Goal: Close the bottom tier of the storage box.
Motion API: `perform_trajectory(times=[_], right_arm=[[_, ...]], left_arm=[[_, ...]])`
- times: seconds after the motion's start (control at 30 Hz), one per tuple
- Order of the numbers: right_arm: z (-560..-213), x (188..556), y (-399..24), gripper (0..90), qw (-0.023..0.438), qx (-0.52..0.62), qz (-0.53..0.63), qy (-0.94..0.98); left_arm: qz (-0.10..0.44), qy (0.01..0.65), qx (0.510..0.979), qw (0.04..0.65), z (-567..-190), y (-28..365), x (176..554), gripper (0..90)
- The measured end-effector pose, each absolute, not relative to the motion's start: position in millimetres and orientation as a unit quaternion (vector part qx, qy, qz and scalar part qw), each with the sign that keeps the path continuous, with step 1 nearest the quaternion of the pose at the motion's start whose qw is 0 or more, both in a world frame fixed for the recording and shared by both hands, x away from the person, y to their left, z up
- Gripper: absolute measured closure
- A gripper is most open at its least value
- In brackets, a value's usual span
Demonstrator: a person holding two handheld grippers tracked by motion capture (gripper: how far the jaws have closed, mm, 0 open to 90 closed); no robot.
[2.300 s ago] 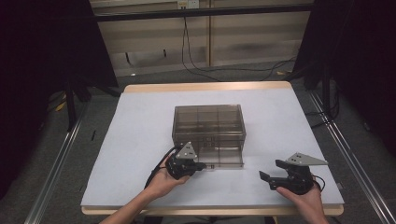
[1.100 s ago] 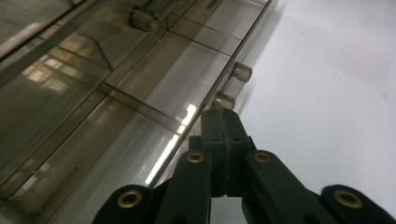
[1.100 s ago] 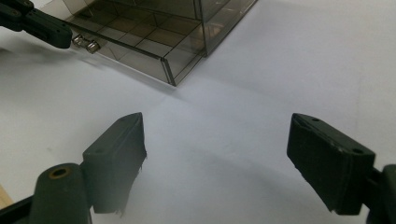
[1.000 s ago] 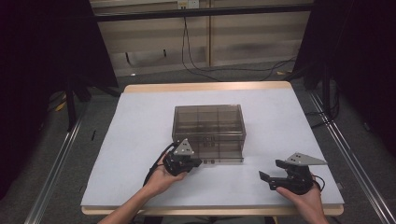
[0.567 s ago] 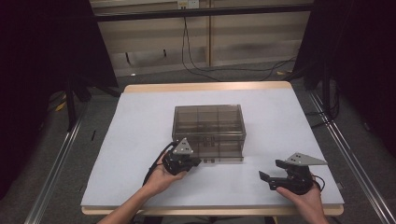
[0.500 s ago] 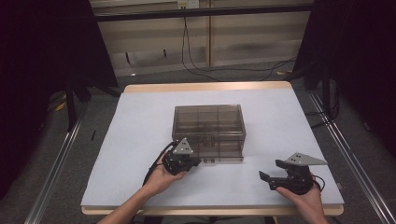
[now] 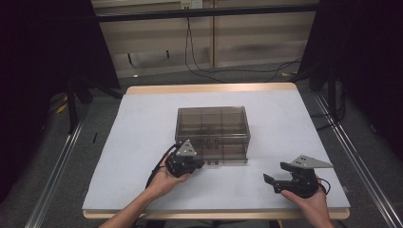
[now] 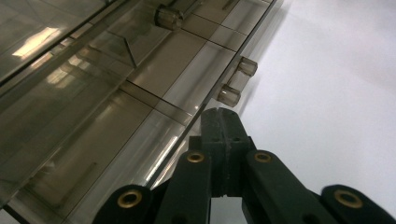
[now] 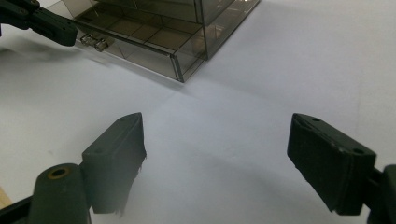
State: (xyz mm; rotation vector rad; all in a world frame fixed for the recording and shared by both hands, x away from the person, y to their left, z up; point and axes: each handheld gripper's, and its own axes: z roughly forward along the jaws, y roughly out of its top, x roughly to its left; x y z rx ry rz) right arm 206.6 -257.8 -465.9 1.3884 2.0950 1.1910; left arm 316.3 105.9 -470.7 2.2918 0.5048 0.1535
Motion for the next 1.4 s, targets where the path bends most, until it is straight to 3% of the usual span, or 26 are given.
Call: perform_trajectory(times=[1.4], right_arm=[[-464.8,206.1,-256.5,20.4,0.179,0.482,0.423,0.746]], left_arm=[[0.06,0.199,0.894,0.397,-469.6,96.4,322.8,90.0]])
